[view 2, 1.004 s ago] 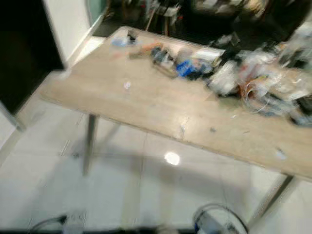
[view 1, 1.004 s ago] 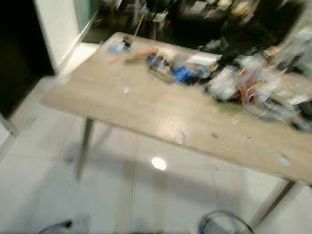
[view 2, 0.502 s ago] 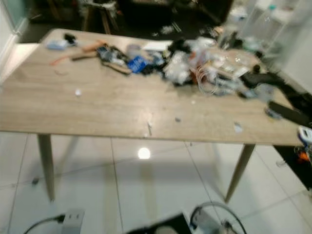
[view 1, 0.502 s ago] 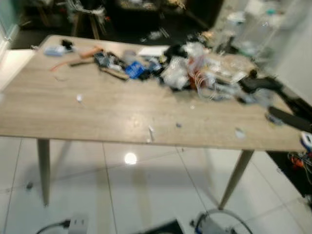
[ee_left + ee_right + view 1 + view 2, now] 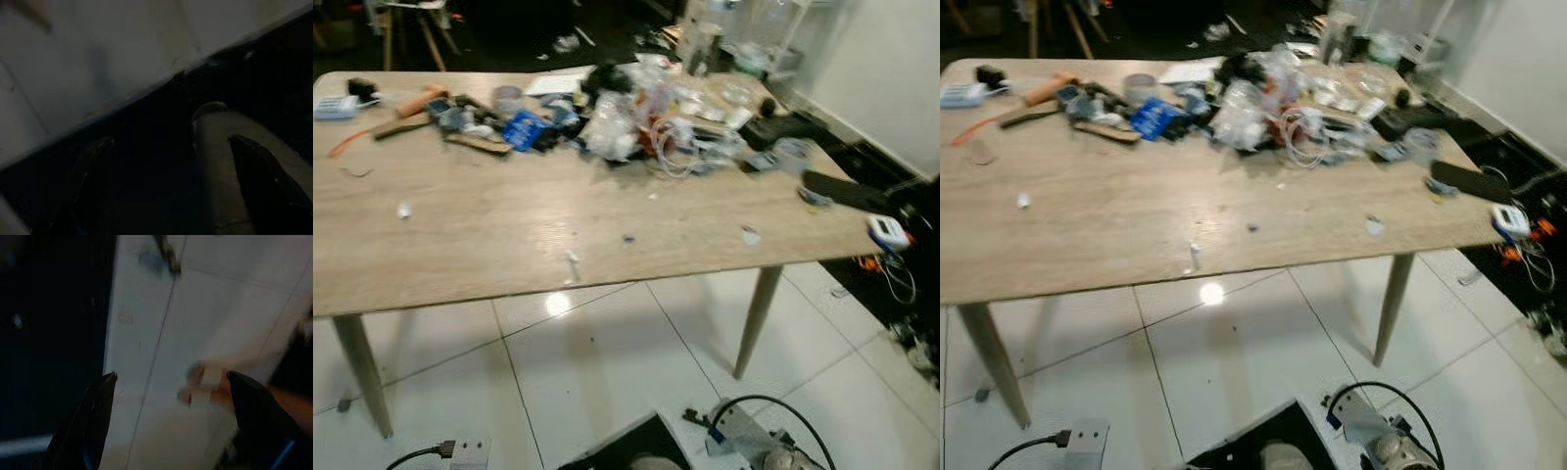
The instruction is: Picking trash to rubbish bin
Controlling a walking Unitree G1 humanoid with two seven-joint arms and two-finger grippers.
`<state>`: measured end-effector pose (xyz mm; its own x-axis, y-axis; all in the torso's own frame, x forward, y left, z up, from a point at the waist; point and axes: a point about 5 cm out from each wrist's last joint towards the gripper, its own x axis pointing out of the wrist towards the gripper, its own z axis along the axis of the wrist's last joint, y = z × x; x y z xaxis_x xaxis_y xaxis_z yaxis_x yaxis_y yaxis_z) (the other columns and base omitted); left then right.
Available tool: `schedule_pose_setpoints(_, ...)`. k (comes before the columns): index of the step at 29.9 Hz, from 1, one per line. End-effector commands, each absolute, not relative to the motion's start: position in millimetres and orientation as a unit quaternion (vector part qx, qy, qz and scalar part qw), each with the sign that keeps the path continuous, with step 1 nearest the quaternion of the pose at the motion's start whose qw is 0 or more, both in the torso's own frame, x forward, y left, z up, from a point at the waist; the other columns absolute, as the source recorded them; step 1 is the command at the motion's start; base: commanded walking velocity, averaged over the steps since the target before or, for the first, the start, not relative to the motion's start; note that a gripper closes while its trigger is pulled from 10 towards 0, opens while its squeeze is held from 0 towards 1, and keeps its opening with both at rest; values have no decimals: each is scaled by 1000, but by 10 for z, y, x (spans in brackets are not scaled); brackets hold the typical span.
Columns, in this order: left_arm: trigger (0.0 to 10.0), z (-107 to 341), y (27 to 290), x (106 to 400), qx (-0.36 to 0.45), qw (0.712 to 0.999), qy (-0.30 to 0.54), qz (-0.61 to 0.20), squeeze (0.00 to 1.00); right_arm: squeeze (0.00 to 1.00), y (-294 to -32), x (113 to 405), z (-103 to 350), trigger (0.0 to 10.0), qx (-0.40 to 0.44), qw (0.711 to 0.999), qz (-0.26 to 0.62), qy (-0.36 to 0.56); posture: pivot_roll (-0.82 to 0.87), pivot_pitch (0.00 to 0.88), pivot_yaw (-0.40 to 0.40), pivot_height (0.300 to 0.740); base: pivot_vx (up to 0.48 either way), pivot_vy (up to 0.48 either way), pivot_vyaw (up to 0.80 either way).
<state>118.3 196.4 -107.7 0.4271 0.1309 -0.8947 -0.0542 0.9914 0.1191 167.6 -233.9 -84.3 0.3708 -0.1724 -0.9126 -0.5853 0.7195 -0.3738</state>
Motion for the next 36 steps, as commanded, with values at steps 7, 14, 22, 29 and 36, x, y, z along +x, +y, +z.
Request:
schedule_pose_setpoints(7, 10000, -1134, 1923, 1010, 30, 827, 559, 52, 0, 0, -2323, 1577, -889, 10000, -340, 743, 139, 559, -14, 86, -58, 740, 0, 0, -800)
schedule_pose_setpoints(14, 10000, -1132, 1928, 1012, 30, 828, 558, 54, 0, 0, -2338, 1618, -868, 10000, -318, 763, 114, 551, -8, 94, -52, 740, 0, 0, -294)
schedule_pose_setpoints(22, 10000, -1131, 1935, 1007, 27, 829, 556, 63, 0, 0, -2546, 2027, -611, 10000, -250, 833, -27, 493, -11, 96, -48, 740, 0, 0, 0)
schedule_pose_setpoints(29, 10000, -1133, 1930, 1002, 28, 828, 556, 66, 0, 0, -2995, 2660, 43, 10000, -230, 878, -190, 373, -15, 98, -50, 740, 0, 0, 0)
schedule_pose_setpoints(36, 10000, -1135, 1920, 999, 25, 828, 555, 69, 0, 0, -3328, 3062, 764, 10000, -233, 879, -334, 249, -12, 102, -53, 740, 0, 0, 0)
